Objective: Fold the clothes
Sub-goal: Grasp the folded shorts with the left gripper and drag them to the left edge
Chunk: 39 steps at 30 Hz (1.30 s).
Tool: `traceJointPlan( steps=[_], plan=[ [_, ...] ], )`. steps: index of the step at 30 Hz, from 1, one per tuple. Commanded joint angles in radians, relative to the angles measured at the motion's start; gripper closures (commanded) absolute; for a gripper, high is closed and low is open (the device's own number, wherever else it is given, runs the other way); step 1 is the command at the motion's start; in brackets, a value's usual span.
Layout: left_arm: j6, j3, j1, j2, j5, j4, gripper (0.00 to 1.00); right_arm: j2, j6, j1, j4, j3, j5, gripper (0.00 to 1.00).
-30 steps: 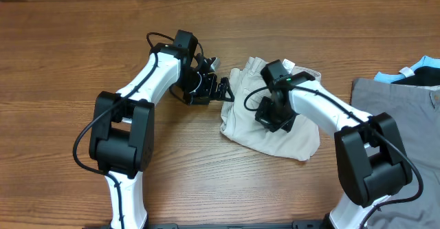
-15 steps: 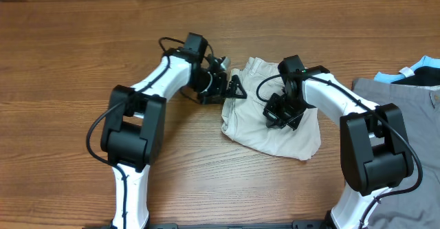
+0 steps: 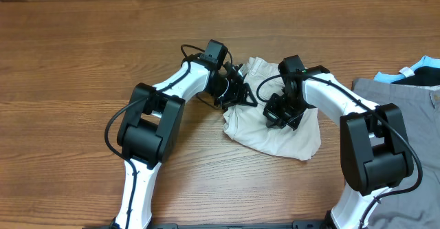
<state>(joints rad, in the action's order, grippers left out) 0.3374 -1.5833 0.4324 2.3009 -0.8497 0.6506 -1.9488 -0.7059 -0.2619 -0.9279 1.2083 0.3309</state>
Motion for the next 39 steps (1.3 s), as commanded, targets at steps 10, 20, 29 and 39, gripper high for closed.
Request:
traceJointPlan(
  steps=[10, 20, 29, 39],
  plan=[
    [-0.24, -0.035, -0.069, 0.001, 0.013, 0.214, 0.96, 0.127, 0.113, 0.0, -0.101, -0.029, -0.086, 0.96],
    [-0.364, -0.181, -0.299, -0.251, 0.018, 0.368, 0.96, 0.558, 0.13, 0.0, -0.184, 0.011, -0.085, 0.96],
    [-0.264, -0.186, -0.67, -0.274, 0.23, 0.349, 0.96, 0.636, 0.123, 0.0, -0.211, 0.011, -0.064, 0.96],
    [-0.042, -0.185, -1.001, 0.003, 0.202, 0.338, 0.96, 0.636, 0.108, 0.0, -0.208, 0.011, -0.056, 0.96]
  ],
)
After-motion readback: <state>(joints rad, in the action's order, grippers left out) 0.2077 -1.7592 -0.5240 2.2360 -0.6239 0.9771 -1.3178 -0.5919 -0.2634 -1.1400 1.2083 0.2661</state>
